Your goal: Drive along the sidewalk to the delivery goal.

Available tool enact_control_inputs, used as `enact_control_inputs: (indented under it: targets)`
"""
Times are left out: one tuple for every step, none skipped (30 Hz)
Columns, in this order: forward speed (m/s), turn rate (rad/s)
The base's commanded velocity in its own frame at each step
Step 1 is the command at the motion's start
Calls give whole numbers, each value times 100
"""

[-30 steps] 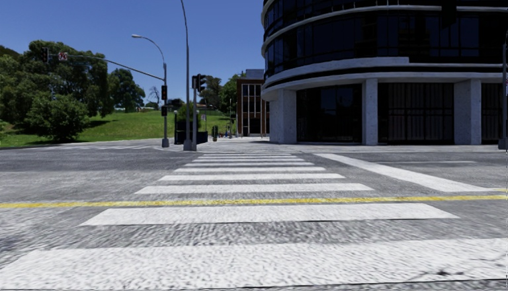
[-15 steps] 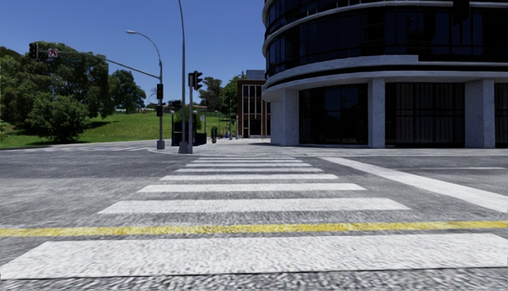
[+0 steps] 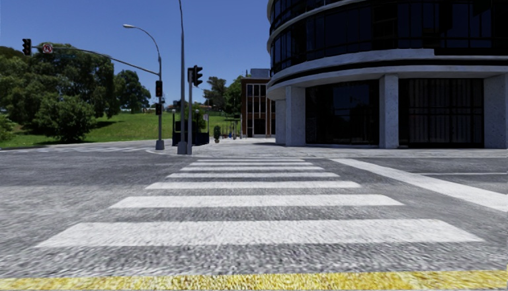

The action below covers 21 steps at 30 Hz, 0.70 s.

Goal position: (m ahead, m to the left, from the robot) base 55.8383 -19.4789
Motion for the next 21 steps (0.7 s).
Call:
enact_control_inputs:
  targets:
    - [165, 9]
    - [165, 9]
    - [165, 9]
    - [165, 9]
    - [165, 3]
    - [165, 0]
    - [165, 0]
    - [165, 0]
    - [165, 0]
    - [165, 0]
    - [165, 0]
    - [165, 0]
    - [165, 0]
    - [165, 0]
    - [165, 0]
    - [165, 0]
    - [165, 0]
    - [165, 0]
    - [165, 0]
    - [165, 0]
    - [165, 0]
